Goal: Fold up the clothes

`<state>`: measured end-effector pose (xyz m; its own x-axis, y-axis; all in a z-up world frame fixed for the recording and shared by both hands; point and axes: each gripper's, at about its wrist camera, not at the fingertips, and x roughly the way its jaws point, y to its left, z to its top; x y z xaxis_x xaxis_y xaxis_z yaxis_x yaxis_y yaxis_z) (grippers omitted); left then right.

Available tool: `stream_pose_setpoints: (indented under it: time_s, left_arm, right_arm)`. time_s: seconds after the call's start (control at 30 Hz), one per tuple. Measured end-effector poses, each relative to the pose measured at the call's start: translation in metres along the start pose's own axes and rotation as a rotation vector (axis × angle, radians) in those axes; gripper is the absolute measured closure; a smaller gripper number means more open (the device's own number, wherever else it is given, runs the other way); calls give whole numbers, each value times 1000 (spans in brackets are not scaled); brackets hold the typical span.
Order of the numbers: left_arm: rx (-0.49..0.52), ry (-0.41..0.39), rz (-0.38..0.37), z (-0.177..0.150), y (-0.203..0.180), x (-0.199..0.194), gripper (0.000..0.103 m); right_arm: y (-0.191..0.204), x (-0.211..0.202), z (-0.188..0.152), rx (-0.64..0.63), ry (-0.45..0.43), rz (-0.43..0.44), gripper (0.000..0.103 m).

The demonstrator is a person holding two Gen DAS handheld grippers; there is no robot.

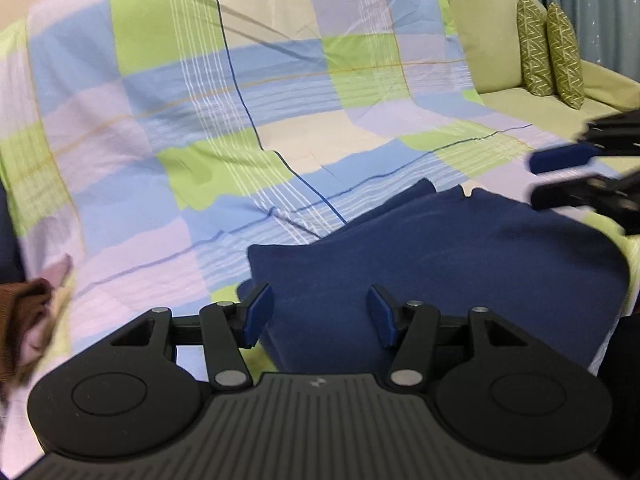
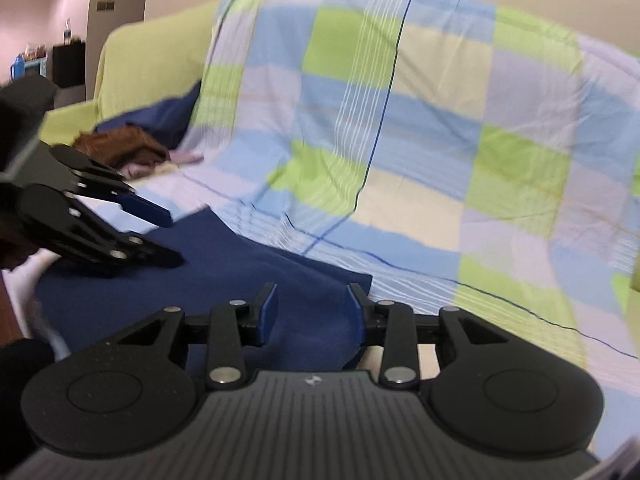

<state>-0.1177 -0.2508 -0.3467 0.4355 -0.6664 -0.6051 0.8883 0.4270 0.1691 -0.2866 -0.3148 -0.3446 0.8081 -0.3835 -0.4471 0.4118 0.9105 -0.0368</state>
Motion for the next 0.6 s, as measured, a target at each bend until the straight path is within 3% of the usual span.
stream_pose_setpoints:
  time_s: [0.2,0.6]
  left_arm:
    - [4,15,34,-14,-24,-27,45]
    - [-54,17,46,-23,-33,-24,45]
  right_arm:
    - [24,-34,-11,66,-2,37,70]
    - [28,-4,-34,140,96,42,69]
